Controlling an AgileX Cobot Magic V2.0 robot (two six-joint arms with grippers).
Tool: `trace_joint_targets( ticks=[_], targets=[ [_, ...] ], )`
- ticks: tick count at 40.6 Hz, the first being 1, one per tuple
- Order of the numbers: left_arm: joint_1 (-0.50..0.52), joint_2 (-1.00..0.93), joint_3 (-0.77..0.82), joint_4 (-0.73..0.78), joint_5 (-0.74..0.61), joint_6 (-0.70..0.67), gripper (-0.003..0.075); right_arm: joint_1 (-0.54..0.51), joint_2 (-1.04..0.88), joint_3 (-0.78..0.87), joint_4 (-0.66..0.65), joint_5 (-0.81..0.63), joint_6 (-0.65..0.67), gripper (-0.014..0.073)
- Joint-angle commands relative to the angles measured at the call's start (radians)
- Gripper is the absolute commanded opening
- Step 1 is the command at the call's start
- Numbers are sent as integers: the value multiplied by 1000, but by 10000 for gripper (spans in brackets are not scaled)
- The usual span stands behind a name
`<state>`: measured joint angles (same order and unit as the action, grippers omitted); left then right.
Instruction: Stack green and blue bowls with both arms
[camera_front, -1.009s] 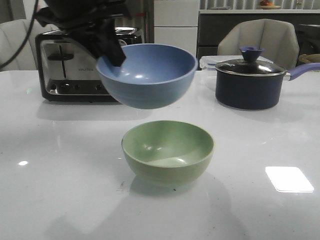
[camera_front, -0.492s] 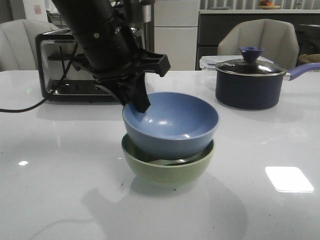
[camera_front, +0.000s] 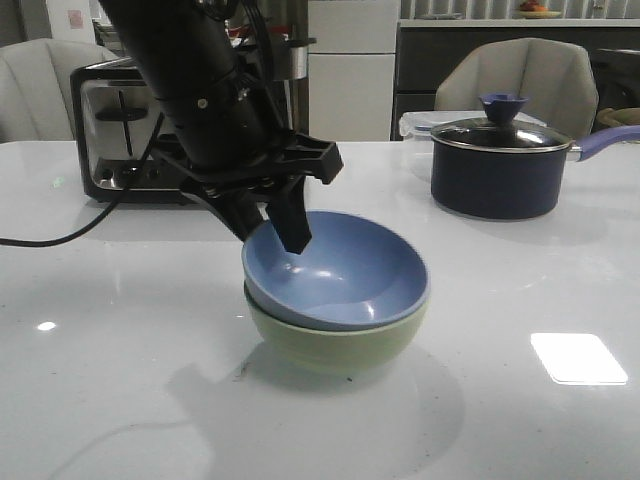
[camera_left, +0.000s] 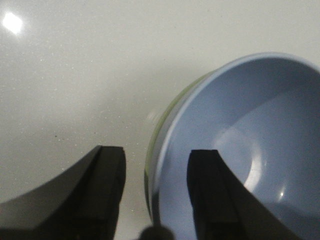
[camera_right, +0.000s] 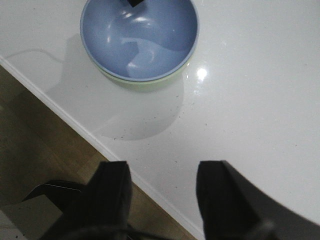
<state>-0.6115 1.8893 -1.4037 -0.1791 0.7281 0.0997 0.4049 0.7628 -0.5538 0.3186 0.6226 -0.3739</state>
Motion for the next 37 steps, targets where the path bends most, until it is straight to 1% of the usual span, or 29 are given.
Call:
trace_joint_targets(
  ticks=[1, 8, 15, 37],
  targets=[
    [-8, -84, -35, 15, -8, 1, 414, 2, -8, -27, 5, -50, -10, 426],
    [-8, -193, -33, 89, 3, 1, 412, 2, -8, -27, 5, -50, -10, 426],
    [-8, -358, 26, 116, 6, 1, 412, 2, -8, -27, 5, -50, -10, 426],
    [-8, -929, 508, 162, 3, 1, 412, 2, -8, -27, 5, -50, -10, 426]
  ],
)
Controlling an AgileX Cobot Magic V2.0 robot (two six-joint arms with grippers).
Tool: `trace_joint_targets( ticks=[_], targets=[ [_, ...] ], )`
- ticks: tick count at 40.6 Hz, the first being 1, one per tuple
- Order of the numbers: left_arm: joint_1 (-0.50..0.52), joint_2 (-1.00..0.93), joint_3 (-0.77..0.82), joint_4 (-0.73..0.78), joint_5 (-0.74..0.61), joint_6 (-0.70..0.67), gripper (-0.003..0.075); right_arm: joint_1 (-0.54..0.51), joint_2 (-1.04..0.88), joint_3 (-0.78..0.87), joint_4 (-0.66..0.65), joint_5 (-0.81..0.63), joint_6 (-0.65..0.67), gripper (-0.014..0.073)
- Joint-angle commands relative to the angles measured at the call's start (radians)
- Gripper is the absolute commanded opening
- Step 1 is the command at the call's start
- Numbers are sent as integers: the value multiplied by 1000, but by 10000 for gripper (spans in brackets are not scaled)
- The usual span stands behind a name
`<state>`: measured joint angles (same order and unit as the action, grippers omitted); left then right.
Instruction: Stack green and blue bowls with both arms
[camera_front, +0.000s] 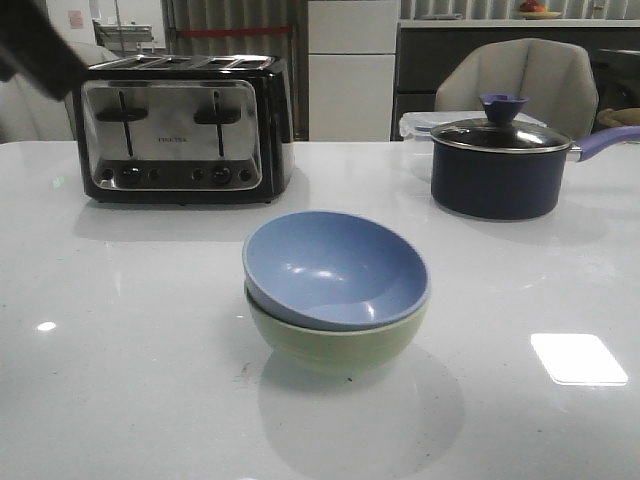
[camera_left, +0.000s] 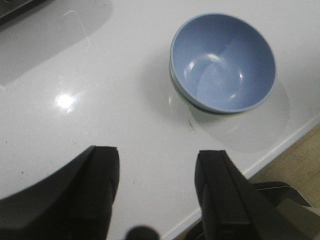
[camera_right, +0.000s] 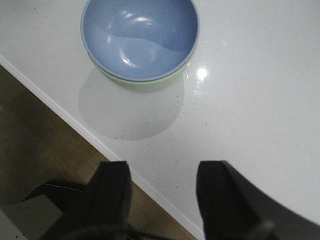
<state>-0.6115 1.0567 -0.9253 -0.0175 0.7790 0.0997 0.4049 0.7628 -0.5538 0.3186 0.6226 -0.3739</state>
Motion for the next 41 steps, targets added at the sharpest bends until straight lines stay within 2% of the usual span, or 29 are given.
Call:
trace_joint_targets(
  ticks=[1, 9, 12, 21, 27, 36, 41],
  targets=[
    [-8, -117, 52, 1, -48, 1, 413, 2, -8, -27, 5, -50, -10, 426],
    [-8, -284, 182, 1, -48, -18, 412, 2, -8, -27, 5, -52, -10, 426],
    [-8, -333, 214, 10, -48, -64, 412, 2, -8, -27, 5, -52, -10, 426],
    [-8, -380, 256, 17, -56, -100, 409, 2, -8, -27, 5, -49, -10, 422],
    [-8, -380, 256, 17, -61, -100, 326, 2, -8, -27, 5, -49, -10, 303],
    [-8, -380, 256, 17, -80, -100, 111, 2, -8, -27, 5, -50, -10, 76],
    [-8, -380, 256, 4, -78, -100, 93, 2, -8, -27, 5, -52, -10, 52]
  ],
)
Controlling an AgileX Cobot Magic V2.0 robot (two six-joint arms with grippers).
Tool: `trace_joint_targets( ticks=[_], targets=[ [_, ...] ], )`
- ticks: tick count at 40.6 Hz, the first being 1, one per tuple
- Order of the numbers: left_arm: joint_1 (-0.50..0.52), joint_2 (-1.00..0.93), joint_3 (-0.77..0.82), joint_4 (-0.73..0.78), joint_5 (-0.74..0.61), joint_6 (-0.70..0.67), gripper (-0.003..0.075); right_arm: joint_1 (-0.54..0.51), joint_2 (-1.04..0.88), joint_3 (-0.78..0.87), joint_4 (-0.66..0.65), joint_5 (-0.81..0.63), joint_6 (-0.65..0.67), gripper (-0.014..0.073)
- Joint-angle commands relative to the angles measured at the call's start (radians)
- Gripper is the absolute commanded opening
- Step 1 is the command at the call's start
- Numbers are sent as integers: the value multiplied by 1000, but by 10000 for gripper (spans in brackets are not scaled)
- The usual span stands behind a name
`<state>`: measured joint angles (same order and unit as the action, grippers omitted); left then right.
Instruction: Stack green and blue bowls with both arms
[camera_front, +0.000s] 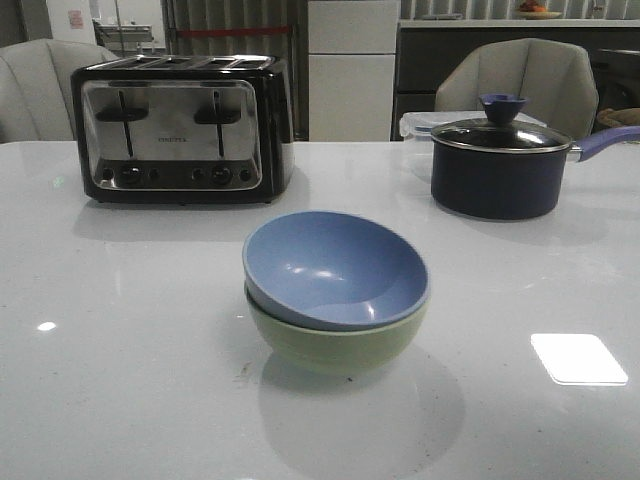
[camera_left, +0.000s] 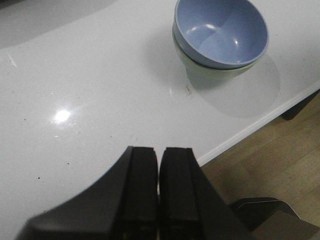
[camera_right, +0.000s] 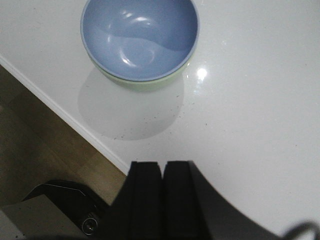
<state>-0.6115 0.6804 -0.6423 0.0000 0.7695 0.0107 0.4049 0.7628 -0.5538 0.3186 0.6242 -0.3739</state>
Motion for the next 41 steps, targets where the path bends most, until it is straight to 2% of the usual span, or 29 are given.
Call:
trace_joint_targets(
  ticks=[1, 21, 24, 29, 33, 39, 41],
  targets=[
    [-8, -3, -27, -13, -68, -11, 93, 2, -8, -27, 5, -53, -10, 52],
    [-8, -3, -27, -13, -72, -11, 93, 2, -8, -27, 5, -52, -10, 52],
    [3, -22, -27, 22, -76, -11, 93, 2, -8, -27, 5, -52, -10, 52],
    [85, -84, -16, 20, -97, -11, 93, 2, -8, -27, 5, -52, -10, 52],
    [174, -169, 29, 11, -194, -5, 93, 2, -8, -27, 5, -52, -10, 52],
    [288, -314, 136, -74, -323, 121, 93, 2, -8, -27, 5, -52, -10, 52],
    [340, -382, 194, -76, -368, 124, 93, 2, -8, -27, 5, -52, -10, 52]
  ],
)
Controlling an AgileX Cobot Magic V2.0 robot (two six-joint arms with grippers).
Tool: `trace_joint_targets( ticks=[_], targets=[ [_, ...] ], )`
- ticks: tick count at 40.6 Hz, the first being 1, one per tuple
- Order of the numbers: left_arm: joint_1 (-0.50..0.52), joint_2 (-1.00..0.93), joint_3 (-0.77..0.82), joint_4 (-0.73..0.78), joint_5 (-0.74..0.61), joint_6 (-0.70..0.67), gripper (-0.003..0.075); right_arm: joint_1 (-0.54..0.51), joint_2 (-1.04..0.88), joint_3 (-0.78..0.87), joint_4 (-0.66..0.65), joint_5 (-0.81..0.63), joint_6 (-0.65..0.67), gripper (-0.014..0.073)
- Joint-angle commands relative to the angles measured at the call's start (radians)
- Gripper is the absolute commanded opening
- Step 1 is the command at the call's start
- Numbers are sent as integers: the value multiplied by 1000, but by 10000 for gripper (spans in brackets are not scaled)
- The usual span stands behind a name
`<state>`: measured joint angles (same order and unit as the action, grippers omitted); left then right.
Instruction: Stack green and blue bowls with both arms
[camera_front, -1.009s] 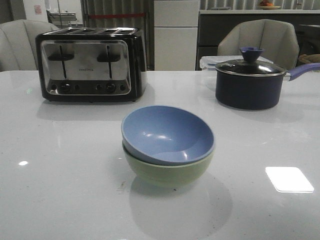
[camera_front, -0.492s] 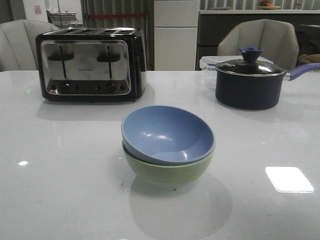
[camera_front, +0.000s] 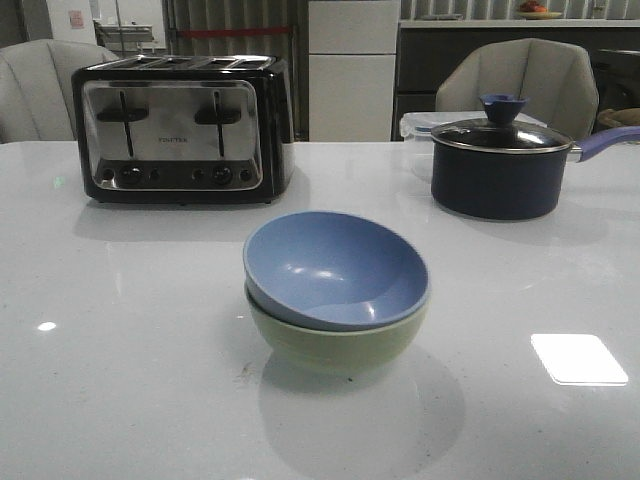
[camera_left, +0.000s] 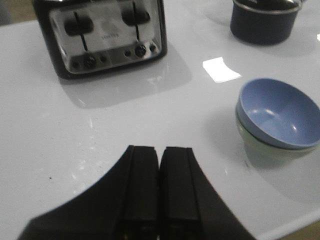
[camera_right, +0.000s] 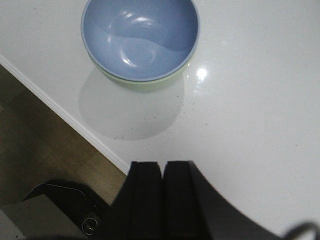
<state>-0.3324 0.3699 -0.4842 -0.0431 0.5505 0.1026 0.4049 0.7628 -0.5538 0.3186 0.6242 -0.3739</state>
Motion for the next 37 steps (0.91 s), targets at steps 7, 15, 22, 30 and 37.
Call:
trace_joint_targets(
  ticks=[7, 15, 22, 30, 37],
  targets=[
    [189, -236, 198, -46, -299, 32, 93, 2, -8, -27, 5, -52, -10, 52],
    [248, -327, 314, -48, -376, 32, 93, 2, -8, -27, 5, -52, -10, 52],
    [248, -334, 396, -48, -491, 22, 93, 2, -8, -27, 5, -52, -10, 52],
    [248, -376, 478, -48, -623, 13, 93, 2, -8, -27, 5, -52, -10, 52],
    [248, -396, 491, -48, -644, 13, 93, 2, -8, -27, 5, -51, -10, 52]
  ],
)
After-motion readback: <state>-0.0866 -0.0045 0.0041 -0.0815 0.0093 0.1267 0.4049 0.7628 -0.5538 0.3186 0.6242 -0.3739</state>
